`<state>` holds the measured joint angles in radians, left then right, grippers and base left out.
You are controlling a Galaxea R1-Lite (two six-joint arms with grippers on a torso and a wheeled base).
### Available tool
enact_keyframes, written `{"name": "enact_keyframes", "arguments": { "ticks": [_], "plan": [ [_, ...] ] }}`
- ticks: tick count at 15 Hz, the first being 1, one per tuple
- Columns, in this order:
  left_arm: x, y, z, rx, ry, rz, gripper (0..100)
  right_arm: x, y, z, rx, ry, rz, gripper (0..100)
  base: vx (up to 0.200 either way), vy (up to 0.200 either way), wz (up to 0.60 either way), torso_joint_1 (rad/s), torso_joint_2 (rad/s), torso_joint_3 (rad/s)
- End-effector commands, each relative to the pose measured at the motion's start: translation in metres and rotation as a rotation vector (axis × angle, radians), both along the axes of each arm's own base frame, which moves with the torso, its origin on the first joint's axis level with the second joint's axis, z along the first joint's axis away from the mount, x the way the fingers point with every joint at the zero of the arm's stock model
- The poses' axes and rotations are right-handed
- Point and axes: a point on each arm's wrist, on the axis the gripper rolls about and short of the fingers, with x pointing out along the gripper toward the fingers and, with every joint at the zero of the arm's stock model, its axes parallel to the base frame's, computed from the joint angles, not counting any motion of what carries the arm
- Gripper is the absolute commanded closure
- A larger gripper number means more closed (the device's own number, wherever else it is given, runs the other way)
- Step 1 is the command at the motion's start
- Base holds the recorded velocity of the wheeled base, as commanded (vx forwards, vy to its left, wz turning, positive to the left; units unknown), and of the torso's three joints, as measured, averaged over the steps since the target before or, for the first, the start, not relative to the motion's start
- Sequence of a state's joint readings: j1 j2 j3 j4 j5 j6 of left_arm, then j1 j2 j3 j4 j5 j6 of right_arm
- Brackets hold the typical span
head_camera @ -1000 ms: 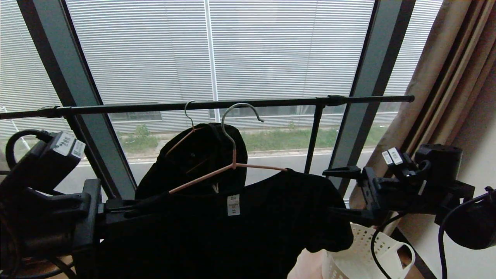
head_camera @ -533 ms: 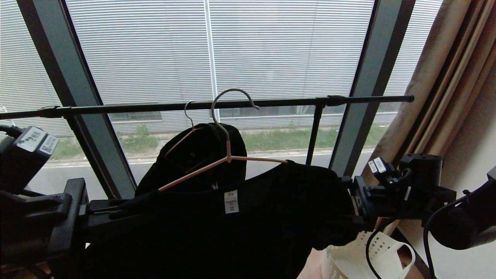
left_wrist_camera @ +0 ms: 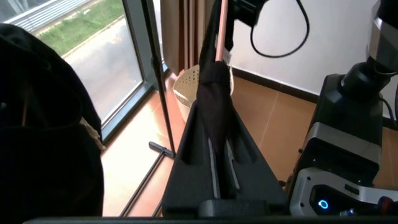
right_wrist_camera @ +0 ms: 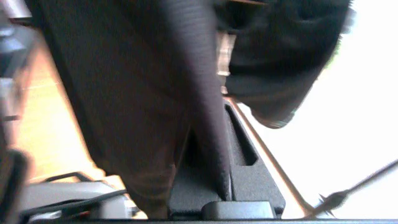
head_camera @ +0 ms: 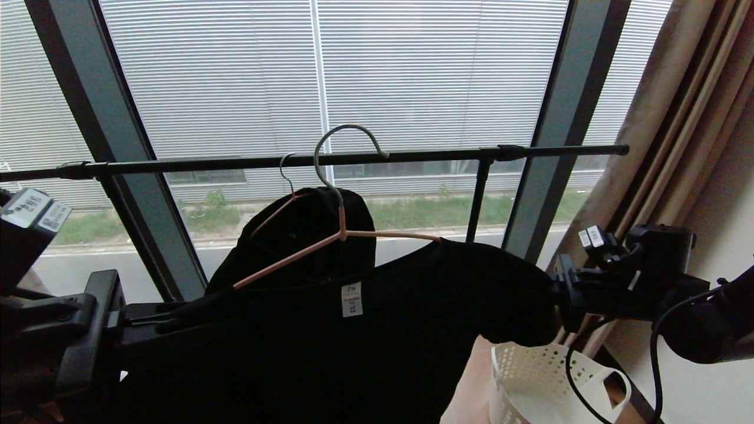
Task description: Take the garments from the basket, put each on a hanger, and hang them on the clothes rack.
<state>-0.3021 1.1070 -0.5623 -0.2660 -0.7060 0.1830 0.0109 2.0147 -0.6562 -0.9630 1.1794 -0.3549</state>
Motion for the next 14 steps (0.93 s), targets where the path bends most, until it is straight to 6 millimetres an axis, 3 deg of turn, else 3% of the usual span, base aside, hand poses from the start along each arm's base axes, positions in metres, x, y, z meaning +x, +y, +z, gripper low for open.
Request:
{"name": "enact_keyframes", "arguments": {
  "ticks": [1, 8, 14],
  "plan": [
    [-0.002, 0.001, 0.001, -0.007, -0.002, 0.003, 100, 0.004, -0.007, 0.001, 0.0, -0.007, -0.021, 100, 0.0, 0.0, 0.0, 0.0, 0.0, 0.0],
    [-0.005, 0.002, -0.003, -0.012, 0.025, 0.01, 100, -0.008, 0.002, 0.008, 0.02, 0.041, 0.001, 100, 0.0, 0.0, 0.0, 0.0, 0.0, 0.0],
    [-0.003, 0.007, -0.003, -0.014, 0.023, 0.051, 100, -0.012, 0.002, 0.003, -0.009, -0.008, 0.01, 100, 0.0, 0.0, 0.0, 0.0, 0.0, 0.0]
  ]
}}
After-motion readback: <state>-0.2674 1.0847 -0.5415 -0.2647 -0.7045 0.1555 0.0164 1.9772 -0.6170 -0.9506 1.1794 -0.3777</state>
